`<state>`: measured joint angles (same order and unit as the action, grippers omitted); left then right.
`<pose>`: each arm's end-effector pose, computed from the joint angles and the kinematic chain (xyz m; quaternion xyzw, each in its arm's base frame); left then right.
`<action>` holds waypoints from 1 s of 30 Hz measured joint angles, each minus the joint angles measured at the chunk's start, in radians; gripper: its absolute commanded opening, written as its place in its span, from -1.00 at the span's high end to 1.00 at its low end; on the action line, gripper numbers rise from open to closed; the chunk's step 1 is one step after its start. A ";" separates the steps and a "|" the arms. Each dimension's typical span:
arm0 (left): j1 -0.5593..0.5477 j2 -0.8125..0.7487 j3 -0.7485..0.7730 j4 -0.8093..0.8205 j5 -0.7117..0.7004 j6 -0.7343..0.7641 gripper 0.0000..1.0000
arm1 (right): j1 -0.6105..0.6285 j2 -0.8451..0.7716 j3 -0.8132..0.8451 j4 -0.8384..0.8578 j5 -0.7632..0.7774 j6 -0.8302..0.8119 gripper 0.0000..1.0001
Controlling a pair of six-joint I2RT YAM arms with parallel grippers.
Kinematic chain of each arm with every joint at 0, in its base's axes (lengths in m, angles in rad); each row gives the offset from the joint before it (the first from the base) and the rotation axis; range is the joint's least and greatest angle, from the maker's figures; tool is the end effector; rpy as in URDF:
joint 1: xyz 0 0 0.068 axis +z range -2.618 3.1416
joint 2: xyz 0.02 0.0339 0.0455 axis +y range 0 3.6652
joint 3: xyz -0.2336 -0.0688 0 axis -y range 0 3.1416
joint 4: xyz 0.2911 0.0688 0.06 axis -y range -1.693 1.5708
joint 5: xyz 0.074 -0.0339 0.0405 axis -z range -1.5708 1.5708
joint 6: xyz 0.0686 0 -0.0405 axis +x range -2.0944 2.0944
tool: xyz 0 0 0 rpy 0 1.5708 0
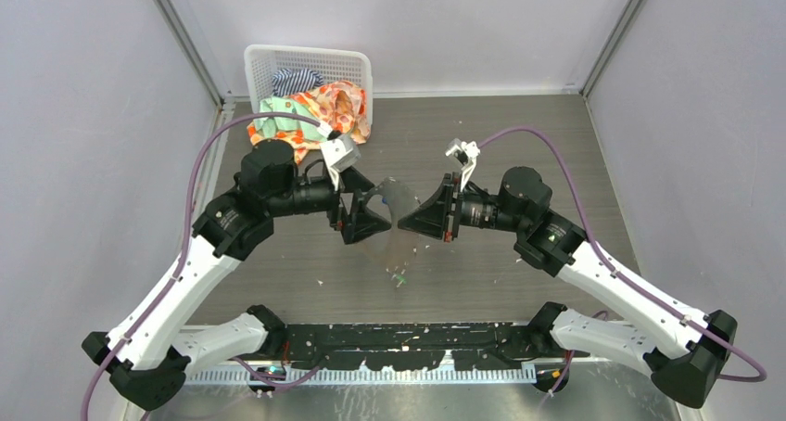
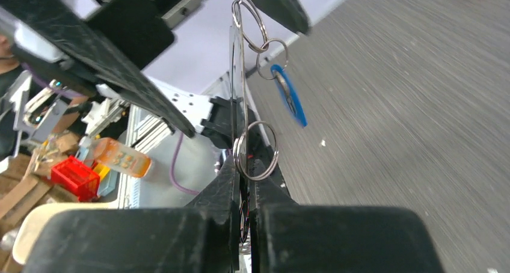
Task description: Put the keys on the keyring
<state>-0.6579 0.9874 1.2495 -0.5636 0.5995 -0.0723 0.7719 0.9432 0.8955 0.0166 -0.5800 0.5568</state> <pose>0.1992 -0.2029 0.4030 0.3897 0.6861 -0.4244 0.4442 0.1943 0.2416 0.3446 -0.2717 0.6627 0.5729 0.3985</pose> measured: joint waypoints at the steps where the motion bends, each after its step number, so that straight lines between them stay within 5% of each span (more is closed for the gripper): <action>1: 0.003 0.008 0.014 -0.024 -0.020 0.013 -0.99 | -0.013 0.000 0.000 -0.027 0.007 -0.001 0.98; 13: 0.077 0.166 0.262 -0.399 -0.224 0.190 -1.00 | -0.268 0.285 -0.030 -0.113 -0.034 -0.005 0.98; 26: 0.209 0.286 0.348 -0.636 -0.258 0.262 -0.99 | -0.450 0.909 0.068 0.159 -0.089 0.079 0.97; 30: 0.220 0.282 0.331 -0.644 -0.260 0.268 -1.00 | -0.462 0.943 0.076 0.176 -0.087 0.117 0.56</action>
<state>-0.4374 1.2694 1.5806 -1.2076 0.3393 0.1955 0.3103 1.8858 0.9718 0.1928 -0.6674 0.6739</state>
